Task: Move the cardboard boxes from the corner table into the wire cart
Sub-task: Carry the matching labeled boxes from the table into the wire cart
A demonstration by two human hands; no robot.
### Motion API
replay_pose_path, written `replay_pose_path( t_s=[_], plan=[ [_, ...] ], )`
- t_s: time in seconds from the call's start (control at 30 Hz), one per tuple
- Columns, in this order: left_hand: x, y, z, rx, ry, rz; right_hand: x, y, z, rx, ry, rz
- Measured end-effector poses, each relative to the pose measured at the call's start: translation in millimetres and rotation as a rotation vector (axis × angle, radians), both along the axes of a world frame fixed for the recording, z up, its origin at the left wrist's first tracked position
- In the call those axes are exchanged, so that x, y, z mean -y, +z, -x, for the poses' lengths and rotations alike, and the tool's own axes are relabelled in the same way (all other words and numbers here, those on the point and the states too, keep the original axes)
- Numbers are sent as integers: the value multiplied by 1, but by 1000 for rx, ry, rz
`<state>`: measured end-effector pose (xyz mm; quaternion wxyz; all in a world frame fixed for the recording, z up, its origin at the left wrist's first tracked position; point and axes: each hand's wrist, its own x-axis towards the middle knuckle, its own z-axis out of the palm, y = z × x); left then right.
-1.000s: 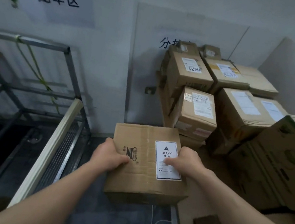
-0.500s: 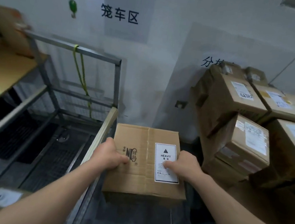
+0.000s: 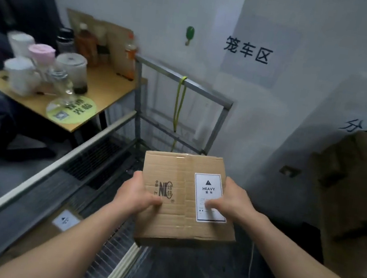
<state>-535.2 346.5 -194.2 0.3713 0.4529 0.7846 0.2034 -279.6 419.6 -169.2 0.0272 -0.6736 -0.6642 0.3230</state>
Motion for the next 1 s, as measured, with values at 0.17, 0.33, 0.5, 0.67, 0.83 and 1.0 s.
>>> replay_pose_path(
  t_s=[0.17,0.33,0.5,0.67,0.83,1.0],
  plan=[
    [3,-9,48,-5,170,5,-47,-17,67,-42,165,6],
    [0,-22,78,-25,371,77,-94,-43,130,-35,359,46],
    [-8,-40,92,-2,541,155,-131,-65,176,-31,496,47],
    [-13,-81,99,71,743,159,-159,-104,212,-57,619,91],
    [-22,-149,114,142,801,216,-172,-169,243,-8,678,111],
    [-33,-231,134,209,813,246,-185,-247,270,56,690,129]
  ],
)
